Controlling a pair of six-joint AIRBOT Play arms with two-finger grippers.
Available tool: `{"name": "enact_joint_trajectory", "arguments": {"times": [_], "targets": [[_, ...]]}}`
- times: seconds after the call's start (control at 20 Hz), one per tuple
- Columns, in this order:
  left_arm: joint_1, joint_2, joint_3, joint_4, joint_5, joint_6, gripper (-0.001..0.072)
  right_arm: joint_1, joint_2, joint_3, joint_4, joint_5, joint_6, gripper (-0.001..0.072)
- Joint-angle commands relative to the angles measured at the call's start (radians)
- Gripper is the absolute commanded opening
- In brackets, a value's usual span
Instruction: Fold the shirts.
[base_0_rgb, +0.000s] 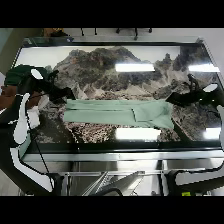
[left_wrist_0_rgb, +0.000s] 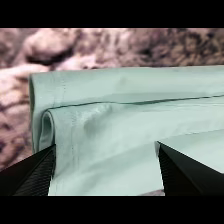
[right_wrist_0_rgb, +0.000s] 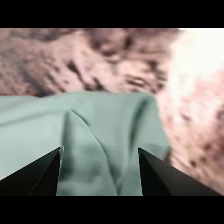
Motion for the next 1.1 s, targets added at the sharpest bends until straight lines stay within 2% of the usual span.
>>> {"name": "enact_joint_trajectory", "arguments": {"times": [0.0,0.15,0.2,0.25,0.55,0.8,0.85,0.95,1.0,1.05], "targets": [[-0.004,-0.01,0.108,-0.002,-0.099,-0.01,0.0708,-0.111,-0.005,-0.002,-0.039,0.148,0.022,0.0537],[-0.013,-0.004,0.153,-0.003,-0.126,-0.012,0.0708,-0.184,-0.051,-0.032,0.047,0.188,-0.031,0.054],[-0.019,0.006,0.152,-0.003,-0.126,-0.012,0.0708,-0.191,-0.071,-0.038,0.084,0.191,-0.046,0.0594],[-0.029,0.013,0.152,-0.003,-0.124,-0.012,0.0708,-0.193,-0.093,-0.041,0.117,0.19,-0.058,0.068],[-0.116,0.027,0.151,-0.002,-0.121,-0.012,0.0708,-0.142,-0.21,-0.042,0.355,0.234,-0.166,0.0687],[-0.223,0.026,0.151,-0.001,-0.072,-0.012,0.0707,-0.064,-0.211,-0.041,0.392,0.241,-0.191,0.0686],[-0.245,0.024,0.15,0.0,-0.064,-0.012,0.0707,-0.046,-0.211,-0.041,0.392,0.242,-0.191,0.0641],[-0.283,0.015,0.15,0.0,-0.058,-0.012,0.0707,-0.022,-0.202,-0.04,0.395,0.262,-0.221,0.0127],[-0.299,0.009,0.15,0.0,-0.051,-0.013,0.064,-0.018,-0.187,-0.037,0.392,0.268,-0.225,0.0053],[-0.317,0.002,0.15,-0.001,-0.043,-0.013,0.0433,-0.018,-0.165,-0.03,0.388,0.266,-0.225,0.0022]]}}
